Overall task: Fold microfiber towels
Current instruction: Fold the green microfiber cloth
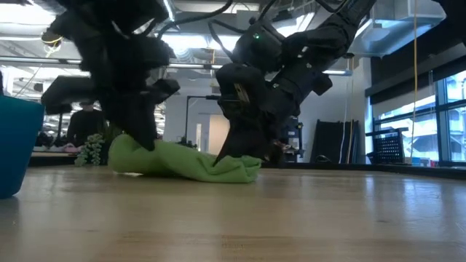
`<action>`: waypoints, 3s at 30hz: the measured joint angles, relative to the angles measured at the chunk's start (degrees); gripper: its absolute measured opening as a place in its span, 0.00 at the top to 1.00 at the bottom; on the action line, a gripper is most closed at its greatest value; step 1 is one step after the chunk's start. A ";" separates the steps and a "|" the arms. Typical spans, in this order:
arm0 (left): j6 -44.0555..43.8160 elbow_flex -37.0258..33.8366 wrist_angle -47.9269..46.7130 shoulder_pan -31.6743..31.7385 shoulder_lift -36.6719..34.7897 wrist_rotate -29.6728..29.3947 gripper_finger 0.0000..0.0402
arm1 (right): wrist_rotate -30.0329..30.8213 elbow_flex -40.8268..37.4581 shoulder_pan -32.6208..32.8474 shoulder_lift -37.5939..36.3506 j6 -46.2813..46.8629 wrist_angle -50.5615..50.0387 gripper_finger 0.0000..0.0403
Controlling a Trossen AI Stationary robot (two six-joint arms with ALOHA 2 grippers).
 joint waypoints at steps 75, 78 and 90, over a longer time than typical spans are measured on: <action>-1.57 3.52 -8.29 3.03 9.68 -0.09 0.73 | 2.12 -0.11 0.00 0.22 -2.89 -3.69 0.97; -1.57 3.52 -8.29 3.03 9.77 -0.15 0.76 | 2.10 -0.11 0.00 0.24 -2.89 -3.67 0.97; -0.35 6.47 -12.60 3.18 9.30 1.66 0.99 | 2.38 -0.04 0.00 0.24 -2.89 -4.22 0.97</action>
